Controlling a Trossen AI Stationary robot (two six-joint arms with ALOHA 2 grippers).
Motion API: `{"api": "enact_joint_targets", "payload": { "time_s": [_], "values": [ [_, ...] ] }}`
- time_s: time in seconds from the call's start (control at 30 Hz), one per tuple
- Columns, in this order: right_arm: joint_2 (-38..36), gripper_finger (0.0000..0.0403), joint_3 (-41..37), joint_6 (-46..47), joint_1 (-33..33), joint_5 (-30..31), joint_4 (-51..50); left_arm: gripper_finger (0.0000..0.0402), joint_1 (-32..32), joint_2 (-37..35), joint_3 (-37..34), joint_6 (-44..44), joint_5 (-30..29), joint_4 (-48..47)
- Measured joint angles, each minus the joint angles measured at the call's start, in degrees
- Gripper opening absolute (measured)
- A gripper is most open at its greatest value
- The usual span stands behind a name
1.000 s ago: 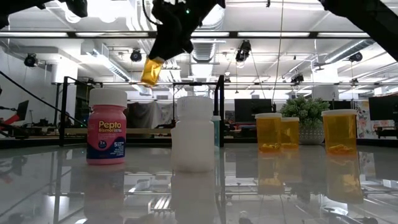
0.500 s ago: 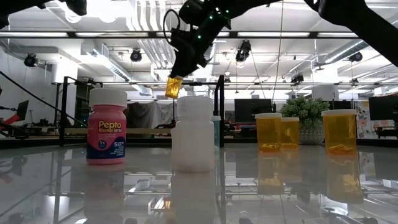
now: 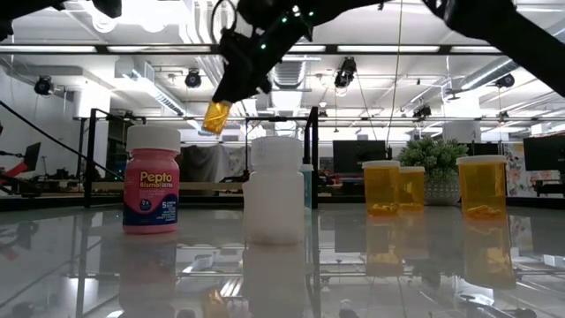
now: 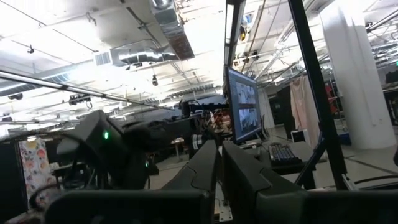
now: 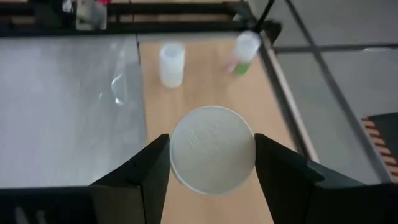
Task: Pick and place medicine bottles onto shelf by color
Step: Put the left orange pill bottle on the shelf
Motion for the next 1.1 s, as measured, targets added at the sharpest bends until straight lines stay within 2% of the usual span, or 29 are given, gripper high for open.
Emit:
{"api": "enact_joint_targets", "payload": {
  "time_s": [0.13,0.47,0.7,1.1],
  "values": [
    [4.6,0.0195,5.0,-0.5,0.1,0.4,-3.5,0.001,0.0,0.0,0.0,0.1,0.0,0.3],
    [3.9,0.0195,4.7,1.0,-3.5,0.4,-8.3,0.001,0.0,0.0,0.0,1.2,0.0,0.4],
    [5.4,0.0195,4.6,-0.4,-3.6,-0.6,-13.7,0.001,0.0,0.0,0.0,1.2,0.0,0.2],
    [7.7,0.0194,4.5,-1.5,-3.7,-1.1,-12.3,0.001,0.0,0.1,0.0,1.0,0.0,-0.4]
  ]
}}
